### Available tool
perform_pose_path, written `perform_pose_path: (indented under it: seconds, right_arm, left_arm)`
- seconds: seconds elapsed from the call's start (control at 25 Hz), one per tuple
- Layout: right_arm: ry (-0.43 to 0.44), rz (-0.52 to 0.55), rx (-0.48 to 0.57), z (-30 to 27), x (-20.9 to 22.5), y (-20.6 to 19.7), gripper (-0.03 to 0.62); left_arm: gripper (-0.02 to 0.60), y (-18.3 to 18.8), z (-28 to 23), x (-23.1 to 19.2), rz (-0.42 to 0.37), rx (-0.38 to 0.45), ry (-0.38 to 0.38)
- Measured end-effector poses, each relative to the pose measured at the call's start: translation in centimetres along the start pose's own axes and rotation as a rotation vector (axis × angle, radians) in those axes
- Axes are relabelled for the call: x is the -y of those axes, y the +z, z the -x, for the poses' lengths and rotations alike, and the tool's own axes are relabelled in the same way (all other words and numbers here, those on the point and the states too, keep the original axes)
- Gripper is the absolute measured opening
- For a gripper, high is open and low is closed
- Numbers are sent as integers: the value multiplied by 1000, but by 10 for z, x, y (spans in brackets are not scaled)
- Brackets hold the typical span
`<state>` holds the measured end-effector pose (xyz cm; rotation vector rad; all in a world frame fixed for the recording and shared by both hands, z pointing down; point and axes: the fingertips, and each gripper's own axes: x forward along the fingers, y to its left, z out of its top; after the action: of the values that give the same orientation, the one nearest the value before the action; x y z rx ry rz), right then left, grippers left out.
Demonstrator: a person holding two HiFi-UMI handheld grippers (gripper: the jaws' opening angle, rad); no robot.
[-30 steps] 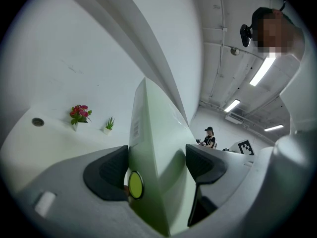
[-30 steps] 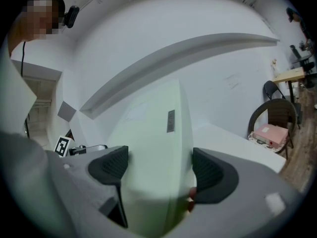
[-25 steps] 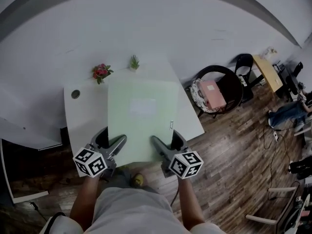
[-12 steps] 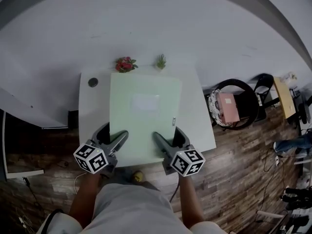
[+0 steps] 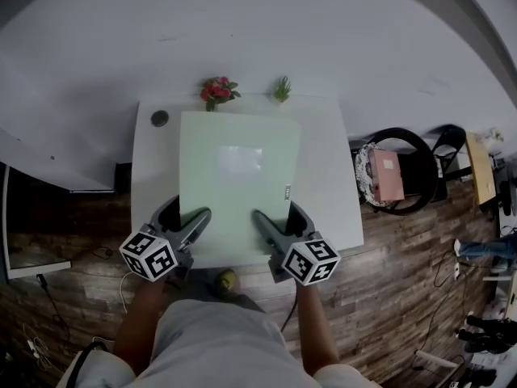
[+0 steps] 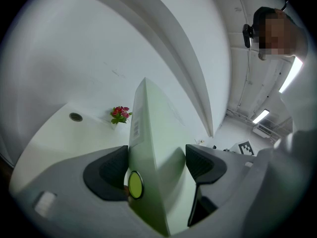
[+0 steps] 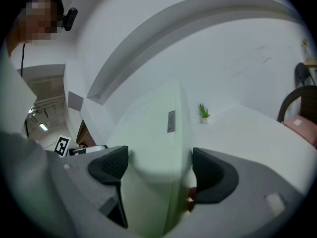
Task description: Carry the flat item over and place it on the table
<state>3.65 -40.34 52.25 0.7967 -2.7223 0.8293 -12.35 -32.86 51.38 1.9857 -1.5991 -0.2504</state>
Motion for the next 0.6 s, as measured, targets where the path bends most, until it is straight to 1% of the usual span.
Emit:
perform_pose_path:
  seconds: [0.24,0.6]
  right_arm:
    - [5,-18,-56,-17,10,-18,400]
    - [12,-61,-145,-47,20,-51,400]
  left_arm:
    - [367,-18,-5,-20,46,-28,36]
    - [366,-45,-6,-54,108,-77,110]
